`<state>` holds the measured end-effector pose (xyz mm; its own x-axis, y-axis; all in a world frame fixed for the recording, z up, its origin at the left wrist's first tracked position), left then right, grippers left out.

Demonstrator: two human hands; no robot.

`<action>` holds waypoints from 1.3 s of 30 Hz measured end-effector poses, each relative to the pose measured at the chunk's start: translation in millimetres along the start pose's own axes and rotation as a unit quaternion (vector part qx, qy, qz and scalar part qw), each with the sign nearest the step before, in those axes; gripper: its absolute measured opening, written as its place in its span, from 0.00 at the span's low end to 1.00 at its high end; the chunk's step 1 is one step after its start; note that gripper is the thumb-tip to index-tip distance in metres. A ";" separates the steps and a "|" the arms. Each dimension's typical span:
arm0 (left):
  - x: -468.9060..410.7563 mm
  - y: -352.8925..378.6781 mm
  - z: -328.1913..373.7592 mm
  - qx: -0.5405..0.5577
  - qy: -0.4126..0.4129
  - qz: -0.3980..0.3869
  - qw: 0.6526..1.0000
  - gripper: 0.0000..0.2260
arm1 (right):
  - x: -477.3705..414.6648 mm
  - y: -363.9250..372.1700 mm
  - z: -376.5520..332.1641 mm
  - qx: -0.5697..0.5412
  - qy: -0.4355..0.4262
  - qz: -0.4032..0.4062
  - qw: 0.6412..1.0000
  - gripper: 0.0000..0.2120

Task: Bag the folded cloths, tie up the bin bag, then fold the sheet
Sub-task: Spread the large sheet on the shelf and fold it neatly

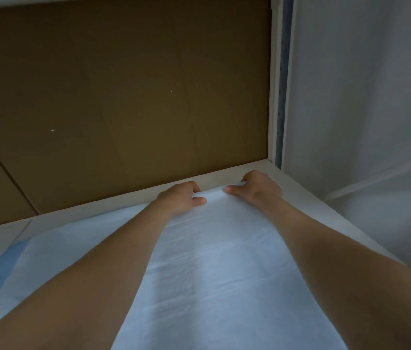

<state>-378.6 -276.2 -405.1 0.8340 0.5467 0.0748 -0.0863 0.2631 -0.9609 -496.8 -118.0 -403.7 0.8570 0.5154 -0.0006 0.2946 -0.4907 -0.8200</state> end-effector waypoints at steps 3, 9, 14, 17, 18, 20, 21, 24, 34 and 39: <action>0.9 5.8 -20.3 -0.010 -0.025 0.000 1.000 0.16 | -3.2 6.8 7.0 0.027 0.014 0.012 0.999 0.23; 1.8 16.6 -31.6 -0.017 -0.004 0.026 1.000 0.14 | -0.9 21.9 -12.5 0.232 -0.029 0.056 0.971 0.23; 20.5 10.0 -49.4 -0.010 0.036 0.116 0.993 0.16 | 17.9 43.9 -54.8 0.237 -0.182 0.087 0.951 0.19; 40.1 -2.1 -77.2 -0.003 0.035 0.163 0.986 0.13 | 31.4 65.5 -84.0 0.164 -0.250 0.024 0.954 0.18; 46.1 -5.2 -88.6 -0.008 0.024 0.163 0.986 0.13 | 35.0 72.3 -91.4 0.150 -0.259 -0.003 0.954 0.18; 55.4 -8.0 -110.5 -0.025 -0.001 0.150 0.988 0.14 | 39.3 84.5 -102.2 0.150 -0.259 -0.045 0.953 0.20; 58.6 -8.7 -119.8 -0.033 -0.015 0.144 0.989 0.15 | 39.9 89.6 -105.6 0.160 -0.255 -0.056 0.952 0.21; 62.6 -10.2 -141.3 -0.058 -0.054 0.141 0.987 0.17 | 37.0 99.6 -112.5 0.188 -0.242 -0.054 0.950 0.23; 60.3 -24.2 -170.4 -0.062 -0.102 0.096 0.988 0.21 | 23.3 113.6 -127.8 0.202 -0.224 -0.076 0.950 0.30; 72.9 -40.5 -176.9 -0.041 -0.121 0.095 0.987 0.19 | 26.1 105.0 -133.2 0.183 -0.203 -0.091 0.958 0.33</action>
<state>-218.0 -387.6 -407.9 0.6517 0.7563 -0.0574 -0.1764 0.0775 -0.9813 -387.1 -249.6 -413.6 0.5495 0.8355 -0.0005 0.1915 -0.1265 -0.9733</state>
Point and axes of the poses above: each hand's wrist, its own x-axis away from the middle knuckle, its own y-axis out of the palm, z = x × y, the point moved 2 cm from there along -x, towards the middle knuckle, and after that the axes turned 1 degree about y, right-handed, at the moved point
